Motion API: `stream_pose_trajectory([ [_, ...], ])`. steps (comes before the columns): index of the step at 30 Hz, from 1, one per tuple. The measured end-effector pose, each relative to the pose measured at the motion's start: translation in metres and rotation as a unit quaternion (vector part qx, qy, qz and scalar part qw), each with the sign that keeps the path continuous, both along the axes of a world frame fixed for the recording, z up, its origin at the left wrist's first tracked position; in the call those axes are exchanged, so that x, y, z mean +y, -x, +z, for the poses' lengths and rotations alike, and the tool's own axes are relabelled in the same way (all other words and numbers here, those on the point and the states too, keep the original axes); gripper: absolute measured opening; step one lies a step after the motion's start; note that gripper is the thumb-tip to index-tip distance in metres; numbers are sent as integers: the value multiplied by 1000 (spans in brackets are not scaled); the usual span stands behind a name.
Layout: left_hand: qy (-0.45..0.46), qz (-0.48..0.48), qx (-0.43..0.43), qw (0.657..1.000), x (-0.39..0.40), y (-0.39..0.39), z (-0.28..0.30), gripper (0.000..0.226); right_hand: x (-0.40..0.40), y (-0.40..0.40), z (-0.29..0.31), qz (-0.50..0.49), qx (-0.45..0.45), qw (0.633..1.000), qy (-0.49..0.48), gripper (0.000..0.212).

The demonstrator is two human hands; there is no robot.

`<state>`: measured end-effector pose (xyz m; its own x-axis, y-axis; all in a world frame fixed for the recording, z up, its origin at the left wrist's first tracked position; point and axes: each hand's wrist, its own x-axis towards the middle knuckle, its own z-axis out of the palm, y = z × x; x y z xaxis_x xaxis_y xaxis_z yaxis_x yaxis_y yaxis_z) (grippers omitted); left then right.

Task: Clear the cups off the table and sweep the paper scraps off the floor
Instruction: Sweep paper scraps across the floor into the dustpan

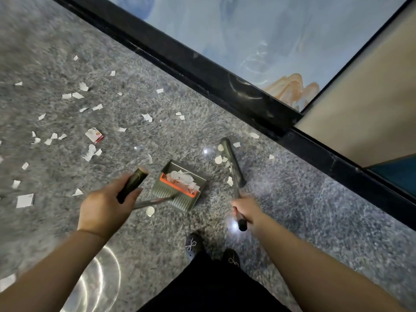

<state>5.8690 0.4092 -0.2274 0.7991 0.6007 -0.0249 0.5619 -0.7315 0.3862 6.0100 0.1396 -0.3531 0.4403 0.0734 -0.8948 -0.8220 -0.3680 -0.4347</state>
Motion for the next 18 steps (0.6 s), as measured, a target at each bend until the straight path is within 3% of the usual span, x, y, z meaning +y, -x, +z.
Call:
stream_pose_trajectory([
  [3, -5, 1, 0, 1000, 10, 3, -2, 38, -16, -8, 1, 38, -32, 999, 16, 5],
  [8, -12, -16, -12, 1000, 18, 6, -7, 47, -41, -8, 3, 31, -41, 998, 44, 52],
  [10, -10, -9, -9, 1000, 19, 6, -9, 48, -48, -14, 4, 33, -62, 996, 56, 44],
  [14, 5, 11, -2, 1000, 8, -6, -8, 39, -63, -38, 11, 59, -75, 992, 85, 5],
  [18, 13, 22, 17, 1000, -4, -30, -10, 36, -87, -79, 2, 73, -56, 990, 108, 20],
])
